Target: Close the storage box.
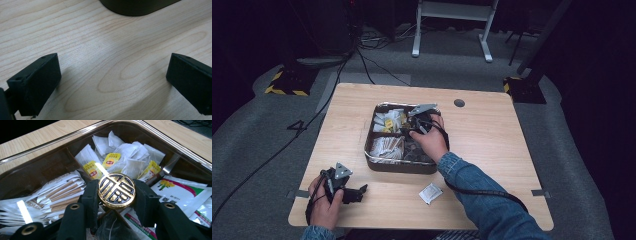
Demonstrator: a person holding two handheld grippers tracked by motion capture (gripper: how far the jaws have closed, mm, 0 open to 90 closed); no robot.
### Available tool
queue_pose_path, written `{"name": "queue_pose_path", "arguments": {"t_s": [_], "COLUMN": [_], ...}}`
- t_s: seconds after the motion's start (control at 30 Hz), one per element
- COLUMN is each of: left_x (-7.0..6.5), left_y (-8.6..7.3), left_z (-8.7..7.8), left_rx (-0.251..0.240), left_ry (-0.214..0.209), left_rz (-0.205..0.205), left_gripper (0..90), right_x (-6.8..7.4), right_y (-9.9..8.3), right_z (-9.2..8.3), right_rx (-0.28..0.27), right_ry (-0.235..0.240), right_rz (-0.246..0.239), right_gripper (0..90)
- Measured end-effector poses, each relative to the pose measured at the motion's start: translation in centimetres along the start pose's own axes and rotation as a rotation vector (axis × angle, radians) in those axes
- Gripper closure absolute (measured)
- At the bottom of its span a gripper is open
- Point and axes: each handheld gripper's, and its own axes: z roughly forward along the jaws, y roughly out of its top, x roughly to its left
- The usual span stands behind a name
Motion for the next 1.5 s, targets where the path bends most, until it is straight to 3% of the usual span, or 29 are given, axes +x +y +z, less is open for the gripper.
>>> {"name": "queue_pose_path", "arguments": {"t_s": [0.9,1.27,1.5], "left_x": [0.0,0.0,0.0], "left_y": [0.0,0.0,0.0], "left_z": [0.01,0.0,0.0], "left_rx": [0.0,0.0,0.0], "left_ry": [0.0,0.0,0.001], "left_rz": [-0.001,-0.001,-0.001], "left_gripper": [0.0,0.0,0.0], "right_x": [0.24,0.3,0.41], "right_y": [-0.82,-1.03,-1.0], "right_z": [0.48,0.74,0.61], "right_rx": [-0.005,-0.006,-0.031], "right_ry": [-0.009,-0.025,-0.007], "right_rz": [-0.008,-0.035,-0.038], "right_gripper": [58.4,57.9,45.3]}}
